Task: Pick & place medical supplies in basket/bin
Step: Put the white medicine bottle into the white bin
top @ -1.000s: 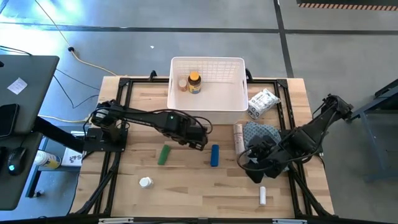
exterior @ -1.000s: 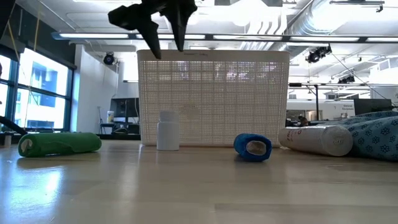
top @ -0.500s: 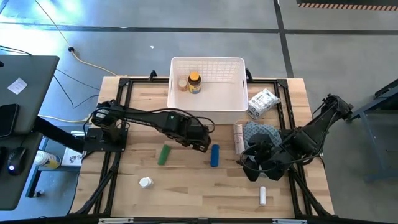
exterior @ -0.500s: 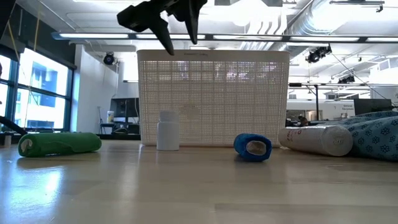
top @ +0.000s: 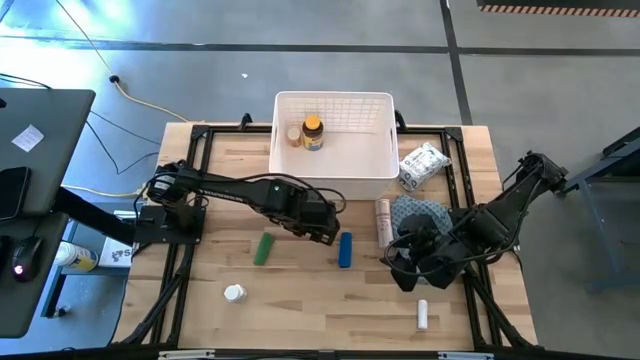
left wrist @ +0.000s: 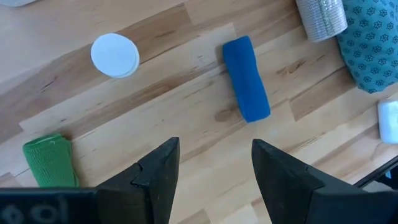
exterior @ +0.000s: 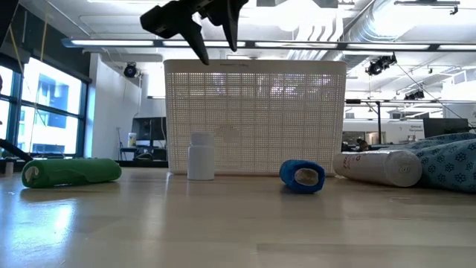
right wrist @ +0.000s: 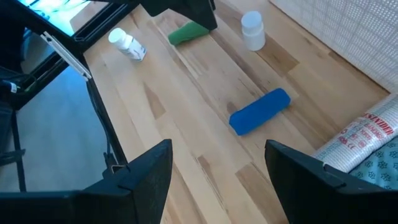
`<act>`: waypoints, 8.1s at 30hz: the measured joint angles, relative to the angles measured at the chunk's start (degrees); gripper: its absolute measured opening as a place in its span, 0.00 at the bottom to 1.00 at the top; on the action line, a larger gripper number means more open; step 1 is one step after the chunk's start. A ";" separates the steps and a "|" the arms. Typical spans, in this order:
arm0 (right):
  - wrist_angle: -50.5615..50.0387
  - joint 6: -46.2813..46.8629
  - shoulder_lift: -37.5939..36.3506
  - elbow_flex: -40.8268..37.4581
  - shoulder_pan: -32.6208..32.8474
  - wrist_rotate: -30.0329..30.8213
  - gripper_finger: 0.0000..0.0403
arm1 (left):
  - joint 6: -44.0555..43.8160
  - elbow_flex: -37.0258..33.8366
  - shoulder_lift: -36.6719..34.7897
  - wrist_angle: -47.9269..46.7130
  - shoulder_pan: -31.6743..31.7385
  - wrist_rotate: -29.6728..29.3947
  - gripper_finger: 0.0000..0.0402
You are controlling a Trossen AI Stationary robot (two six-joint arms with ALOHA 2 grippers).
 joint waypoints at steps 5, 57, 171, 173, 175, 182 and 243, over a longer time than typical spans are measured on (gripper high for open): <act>0.00 0.07 0.00 0.00 0.02 -0.36 0.61 | 0.13 0.00 0.00 -0.06 0.00 0.02 0.58; 0.59 1.52 0.00 0.00 0.02 -5.19 0.61 | 3.12 0.03 9.67 -7.03 5.96 -7.11 0.78; -1.49 -0.02 0.07 0.00 0.02 2.79 0.61 | 39.20 13.31 12.79 -9.50 7.48 11.08 0.46; -1.53 -0.04 0.07 0.00 0.02 2.73 0.61 | 39.20 13.31 12.79 -9.40 7.48 11.11 0.46; -1.62 -0.04 0.09 0.00 0.02 2.79 0.61 | 39.20 13.31 12.79 -9.49 7.48 11.15 0.46; -1.89 -0.04 0.11 0.00 0.02 3.48 0.61 | 40.29 13.31 12.79 -10.46 7.48 11.50 0.50; 53.92 -21.19 -24.02 -34.99 -20.07 4.51 0.47 | 68.75 13.27 7.75 -14.99 39.14 5.16 0.52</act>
